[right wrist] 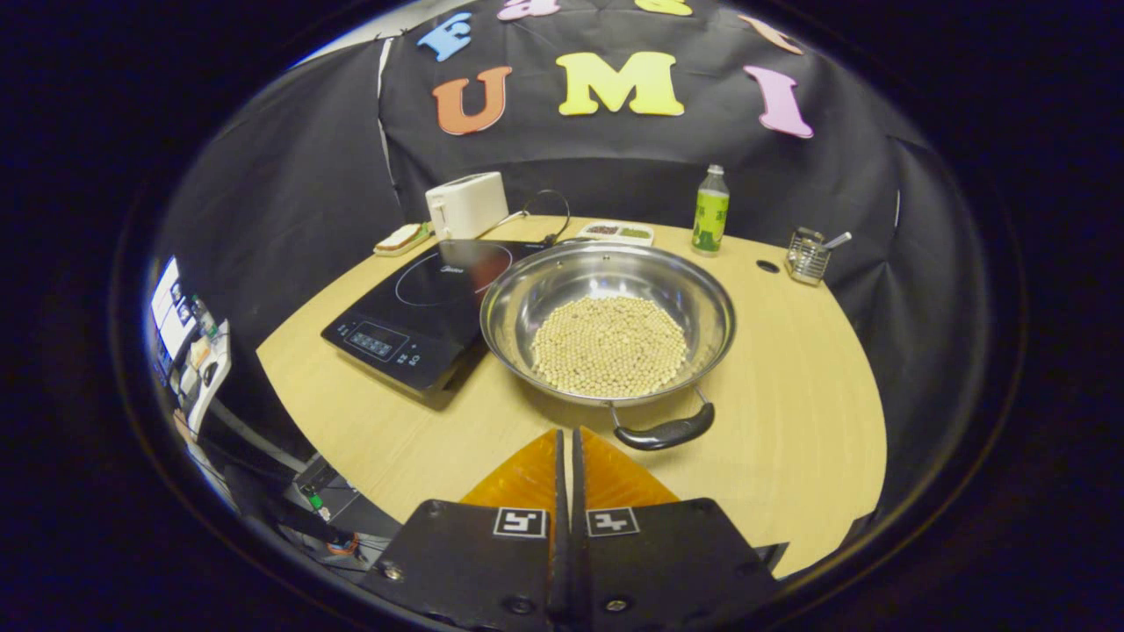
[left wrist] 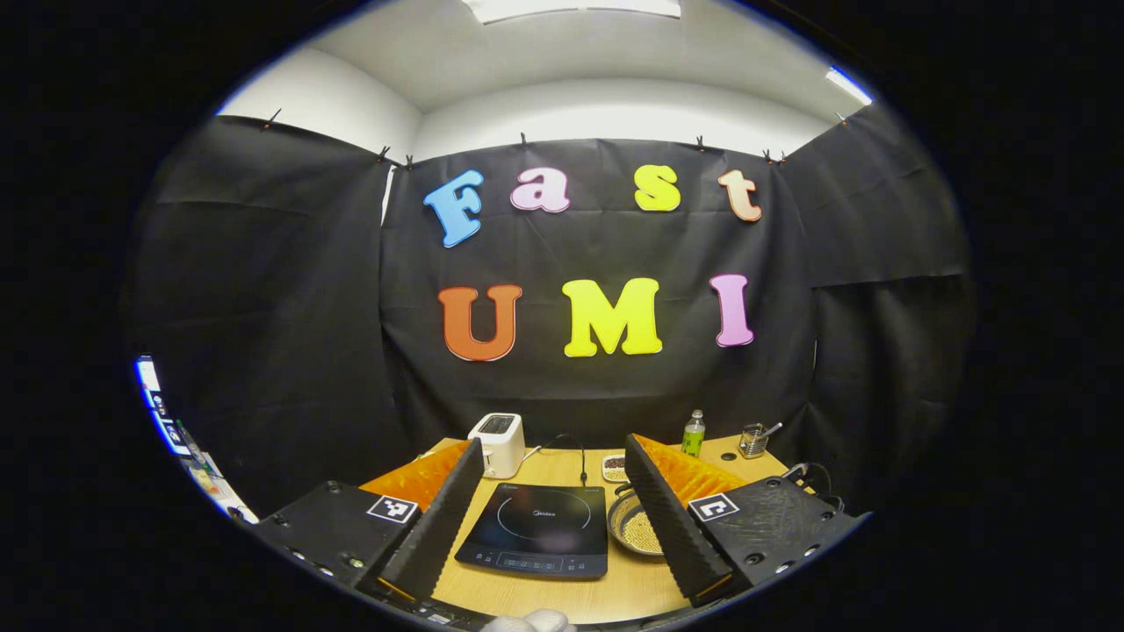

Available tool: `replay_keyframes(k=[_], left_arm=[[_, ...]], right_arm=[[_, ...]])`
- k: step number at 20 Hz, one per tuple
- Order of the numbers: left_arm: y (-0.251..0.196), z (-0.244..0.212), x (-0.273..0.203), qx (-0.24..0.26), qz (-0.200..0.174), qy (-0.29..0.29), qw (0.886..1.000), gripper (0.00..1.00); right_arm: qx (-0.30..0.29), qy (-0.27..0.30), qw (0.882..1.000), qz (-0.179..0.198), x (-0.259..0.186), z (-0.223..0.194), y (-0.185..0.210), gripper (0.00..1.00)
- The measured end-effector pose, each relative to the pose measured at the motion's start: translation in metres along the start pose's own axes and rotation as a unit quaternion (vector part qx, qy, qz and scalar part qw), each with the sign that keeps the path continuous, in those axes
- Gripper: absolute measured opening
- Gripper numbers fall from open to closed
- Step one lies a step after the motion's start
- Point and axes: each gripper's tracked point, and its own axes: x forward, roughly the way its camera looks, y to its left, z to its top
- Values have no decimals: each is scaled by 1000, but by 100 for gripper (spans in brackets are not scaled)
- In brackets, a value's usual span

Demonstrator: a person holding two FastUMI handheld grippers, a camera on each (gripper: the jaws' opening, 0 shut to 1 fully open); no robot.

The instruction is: First push the handle of the pot to place it horizontally, then grasp the pot with both hands and set it on the induction cooktop.

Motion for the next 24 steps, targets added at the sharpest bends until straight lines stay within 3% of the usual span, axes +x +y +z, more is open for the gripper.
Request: replay_keyframes(k=[6,11,22,24], left_arm=[[0,-7,19,8,33,15,999,96],[-12,-9,37,-4,32,24,999,96],[-39,-10,66,-13,40,28,999,96],[-41,-10,71,-13,47,30,998,96]], right_arm=[[14,36,999,16,29,-14,-16,4],[28,37,999,22,28,-13,-28,1],[26,43,999,0,29,0,-96,4],[23,43,999,-1,30,5,-109,0]])
